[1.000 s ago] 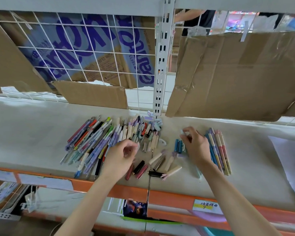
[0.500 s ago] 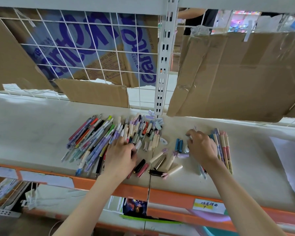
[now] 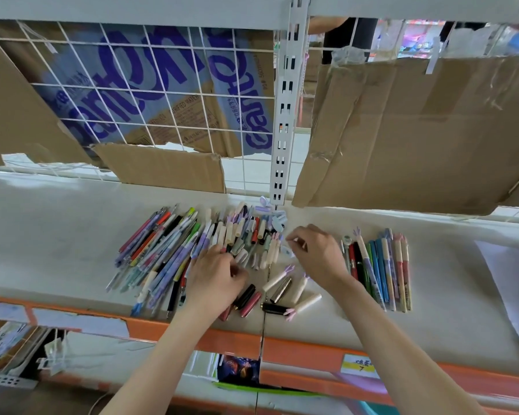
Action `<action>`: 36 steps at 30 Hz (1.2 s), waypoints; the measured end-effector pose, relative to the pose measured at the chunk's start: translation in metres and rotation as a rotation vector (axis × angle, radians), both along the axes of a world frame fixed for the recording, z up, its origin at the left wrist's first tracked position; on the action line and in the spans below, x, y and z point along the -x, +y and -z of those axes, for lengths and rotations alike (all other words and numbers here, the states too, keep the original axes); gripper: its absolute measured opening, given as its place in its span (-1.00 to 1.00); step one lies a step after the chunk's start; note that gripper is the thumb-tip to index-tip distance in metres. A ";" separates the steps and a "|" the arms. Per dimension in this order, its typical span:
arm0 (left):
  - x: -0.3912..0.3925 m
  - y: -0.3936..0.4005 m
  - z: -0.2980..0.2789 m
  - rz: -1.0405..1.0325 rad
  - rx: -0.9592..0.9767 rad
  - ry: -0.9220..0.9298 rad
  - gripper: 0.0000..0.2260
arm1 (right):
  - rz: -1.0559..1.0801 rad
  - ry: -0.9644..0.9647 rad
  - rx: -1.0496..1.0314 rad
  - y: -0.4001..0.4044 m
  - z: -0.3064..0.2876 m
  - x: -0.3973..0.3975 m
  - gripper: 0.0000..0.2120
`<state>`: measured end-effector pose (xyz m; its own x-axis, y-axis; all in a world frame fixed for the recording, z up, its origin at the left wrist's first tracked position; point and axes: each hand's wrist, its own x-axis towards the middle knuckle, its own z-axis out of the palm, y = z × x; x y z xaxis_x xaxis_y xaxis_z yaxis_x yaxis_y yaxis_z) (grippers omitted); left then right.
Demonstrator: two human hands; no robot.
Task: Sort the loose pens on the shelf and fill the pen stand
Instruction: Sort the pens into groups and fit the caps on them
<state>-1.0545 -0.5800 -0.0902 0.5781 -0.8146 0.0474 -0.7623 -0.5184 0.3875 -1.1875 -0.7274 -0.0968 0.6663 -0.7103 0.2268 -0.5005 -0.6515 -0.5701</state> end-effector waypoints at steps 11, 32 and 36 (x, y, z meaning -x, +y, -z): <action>-0.008 0.013 -0.010 -0.080 0.094 0.360 -0.82 | -0.034 0.359 -0.027 -0.003 -0.002 -0.043 -0.68; -0.004 0.009 -0.007 -0.022 0.260 0.390 -0.88 | -0.054 -0.328 -0.567 0.013 -0.005 -0.022 -0.91; -0.002 0.007 -0.004 0.023 0.187 0.437 -0.90 | -0.027 -0.443 -0.801 0.010 -0.011 -0.018 -0.89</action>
